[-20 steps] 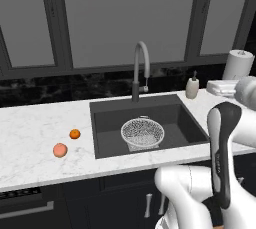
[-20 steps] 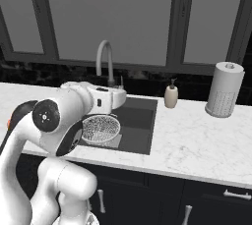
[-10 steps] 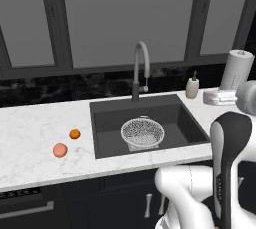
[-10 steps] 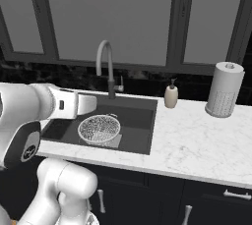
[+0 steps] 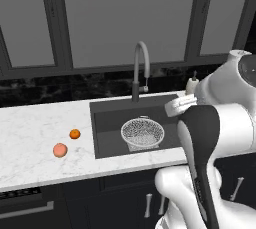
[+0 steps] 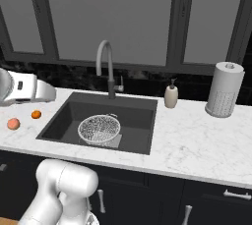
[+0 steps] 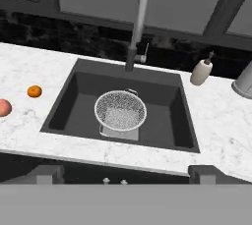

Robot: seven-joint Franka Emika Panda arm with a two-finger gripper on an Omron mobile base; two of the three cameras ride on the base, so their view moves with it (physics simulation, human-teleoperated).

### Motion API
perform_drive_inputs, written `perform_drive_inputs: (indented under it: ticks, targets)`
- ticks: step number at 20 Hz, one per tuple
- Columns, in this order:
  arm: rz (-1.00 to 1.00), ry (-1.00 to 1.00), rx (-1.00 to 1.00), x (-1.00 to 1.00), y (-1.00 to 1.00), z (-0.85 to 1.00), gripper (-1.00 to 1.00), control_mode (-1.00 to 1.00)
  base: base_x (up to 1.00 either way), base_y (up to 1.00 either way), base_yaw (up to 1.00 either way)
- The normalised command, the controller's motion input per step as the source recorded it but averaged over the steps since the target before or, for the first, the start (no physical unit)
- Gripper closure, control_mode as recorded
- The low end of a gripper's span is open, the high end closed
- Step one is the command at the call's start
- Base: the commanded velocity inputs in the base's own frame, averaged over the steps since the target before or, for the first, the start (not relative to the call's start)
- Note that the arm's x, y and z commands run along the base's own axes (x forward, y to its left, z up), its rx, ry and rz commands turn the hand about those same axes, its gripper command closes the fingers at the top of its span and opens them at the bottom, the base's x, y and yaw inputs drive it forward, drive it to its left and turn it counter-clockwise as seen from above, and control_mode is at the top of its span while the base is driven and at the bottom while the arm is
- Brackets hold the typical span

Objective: Put the colander in the sink, put the peach, tangerine in the colander, and turn on the sink faucet and pour water over the colander.

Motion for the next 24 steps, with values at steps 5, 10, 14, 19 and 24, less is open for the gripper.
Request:
perform_drive_inputs:
  ticks: [5,10,14,19,24]
  targets:
    - [0.15,0.44,-0.01,0.00,0.79,-0.54,-1.00,-1.00,0.00,0.00,0.00]
    - [0.17,0.45,0.03,0.00,0.60,-0.76,-1.00,-1.00,0.00,0.00,0.00]
    - [0.06,0.35,0.05,0.04,0.47,-0.67,-1.00,-1.00,0.00,0.00,0.00]
    - [0.00,0.14,0.05,0.17,0.49,-0.53,-1.00,-1.00,0.00,0.00,0.00]
    - [0.00,0.00,0.02,0.23,0.57,-0.19,-1.00,-1.00,0.00,0.00,0.00]
